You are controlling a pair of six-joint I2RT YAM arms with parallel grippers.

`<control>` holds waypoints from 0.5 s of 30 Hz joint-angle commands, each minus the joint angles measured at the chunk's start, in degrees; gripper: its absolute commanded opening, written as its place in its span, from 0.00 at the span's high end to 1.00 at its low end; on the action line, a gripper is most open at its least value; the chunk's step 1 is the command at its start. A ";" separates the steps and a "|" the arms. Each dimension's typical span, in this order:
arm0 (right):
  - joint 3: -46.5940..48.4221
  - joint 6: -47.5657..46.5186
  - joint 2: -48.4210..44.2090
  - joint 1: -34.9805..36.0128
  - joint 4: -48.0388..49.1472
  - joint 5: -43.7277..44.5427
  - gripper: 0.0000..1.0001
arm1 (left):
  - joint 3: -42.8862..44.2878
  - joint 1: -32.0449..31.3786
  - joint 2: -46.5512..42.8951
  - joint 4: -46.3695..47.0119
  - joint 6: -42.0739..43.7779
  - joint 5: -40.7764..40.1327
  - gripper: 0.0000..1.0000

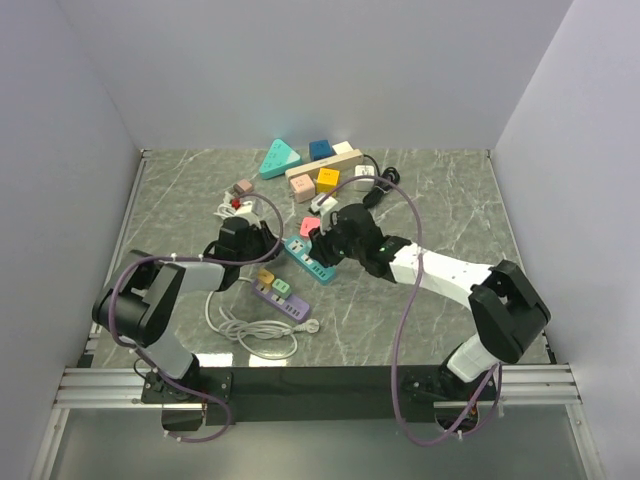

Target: Insert the plug

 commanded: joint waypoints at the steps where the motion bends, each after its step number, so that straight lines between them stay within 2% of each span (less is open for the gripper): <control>1: 1.53 1.37 -0.12 1.65 4.17 6.05 1.00 | -1.03 -0.17 -2.50 -0.58 -1.12 -3.67 0.75; 4: 1.88 0.85 1.20 1.66 4.79 6.84 1.00 | -1.56 -0.17 -2.94 0.91 -1.83 -2.36 0.70; 15: 4.87 -4.96 6.39 0.25 6.20 5.01 1.00 | -2.27 -0.17 -1.98 7.68 -3.76 3.36 0.67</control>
